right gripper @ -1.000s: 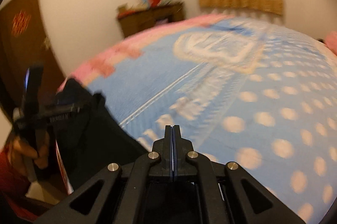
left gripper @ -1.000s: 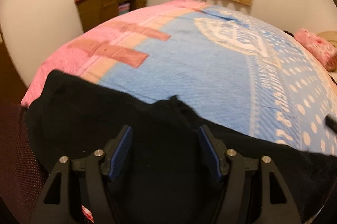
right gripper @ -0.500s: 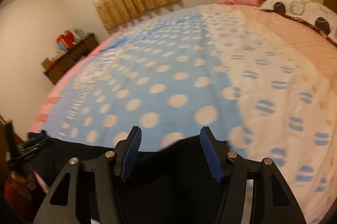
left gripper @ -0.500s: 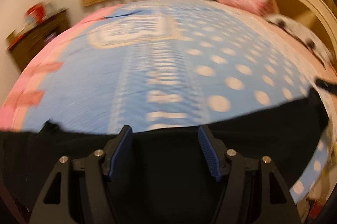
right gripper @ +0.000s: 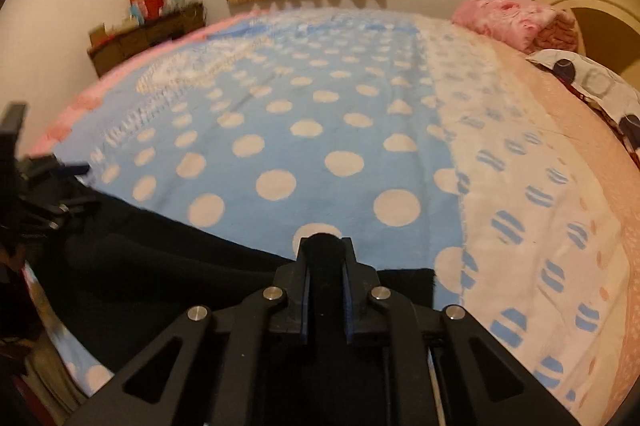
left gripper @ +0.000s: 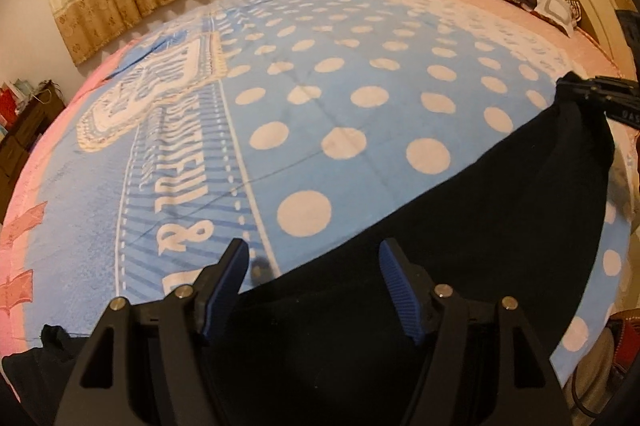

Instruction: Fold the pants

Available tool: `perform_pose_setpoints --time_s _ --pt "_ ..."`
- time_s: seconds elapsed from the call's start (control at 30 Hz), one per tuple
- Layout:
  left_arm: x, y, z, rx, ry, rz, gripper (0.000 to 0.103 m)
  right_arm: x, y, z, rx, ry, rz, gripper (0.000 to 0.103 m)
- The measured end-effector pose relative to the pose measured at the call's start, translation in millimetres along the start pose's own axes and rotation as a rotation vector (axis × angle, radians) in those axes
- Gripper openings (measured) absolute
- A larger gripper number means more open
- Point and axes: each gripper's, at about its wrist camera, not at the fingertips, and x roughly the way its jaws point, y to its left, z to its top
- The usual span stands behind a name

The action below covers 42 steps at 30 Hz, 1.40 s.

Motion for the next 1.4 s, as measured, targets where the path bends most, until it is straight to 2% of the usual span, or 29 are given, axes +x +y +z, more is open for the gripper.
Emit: perform_pose_setpoints --time_s 0.1,0.23,0.33,0.5,0.53,0.57,0.6,0.67,0.73,0.8,0.87,0.93,0.97,1.0,1.07,1.17,1.23,1.33,1.4 --pt "-8.0 3.3 -0.6 0.005 -0.021 -0.018 0.070 -23.6 -8.9 -0.6 0.063 -0.065 0.006 0.012" --pt "-7.2 4.1 -3.0 0.011 -0.026 -0.069 0.070 -45.0 -8.3 -3.4 0.079 -0.113 -0.021 0.012" --pt "-0.1 -3.5 -1.9 0.045 -0.031 -0.049 0.070 -56.7 -7.9 -3.1 0.092 -0.152 -0.038 0.012" --pt "7.5 -4.2 8.1 0.022 -0.037 0.016 0.072 -69.4 -5.4 4.7 0.101 -0.210 -0.035 0.012" --pt "5.2 -5.7 10.3 0.020 -0.046 0.050 0.072 -72.2 -4.6 7.6 0.098 -0.222 -0.037 0.012" --pt "0.5 -4.0 11.5 0.012 -0.069 0.100 0.066 -74.8 -4.3 9.4 0.099 -0.232 -0.037 0.012" --pt "-5.5 -1.4 12.4 -0.007 -0.095 0.146 0.065 -78.5 -4.3 10.6 0.098 -0.249 -0.039 0.012" --pt "-20.1 11.9 13.5 -0.092 -0.155 0.186 0.065 -82.1 -6.1 8.3 0.097 -0.280 -0.063 0.012" --pt "-28.6 27.5 12.1 -0.181 -0.190 0.208 0.066 -72.8 -14.2 3.5 0.117 -0.270 -0.085 0.012" --pt "-26.2 35.2 10.2 -0.214 -0.166 0.198 0.066 -50.7 -26.7 -4.5 0.157 -0.223 -0.111 0.012" --pt "-25.5 39.0 6.6 -0.224 -0.141 0.211 0.066 -24.3 -42.0 -14.6 0.223 -0.160 -0.060 0.012" --pt "-31.5 42.6 -0.9 -0.242 -0.149 0.220 0.066 -9.0 -47.7 -21.2 0.242 -0.109 -0.045 0.023" --pt "-33.9 45.3 -4.3 -0.257 -0.151 0.219 0.067 -8.7 -48.9 -22.1 0.245 -0.105 -0.049 0.034" --pt "-36.4 48.6 -7.9 -0.281 -0.151 0.217 0.071 -13.3 -53.4 -23.4 0.270 -0.114 -0.051 0.045" --pt "-39.5 58.3 -18.0 -0.347 -0.149 0.204 0.072 -27.6 -63.9 -25.4 0.329 -0.161 -0.050 0.052" --pt "-37.6 63.9 -27.0 -0.410 -0.128 0.161 0.072 -60.0 -85.7 -26.9 0.418 -0.233 -0.134 0.052" --pt "-35.5 56.2 -31.8 -0.412 -0.120 0.125 0.072 -76.0 -90.1 -29.2 0.425 -0.257 -0.152 0.052" --pt "-29.0 34.1 -34.0 -0.366 -0.104 0.087 0.072 -89.4 -76.1 -33.4 0.370 -0.265 -0.138 0.052" --pt "-19.7 17.0 -35.5 -0.318 -0.073 0.085 0.072 -82.7 -58.7 -38.4 0.304 -0.222 -0.113 0.052"
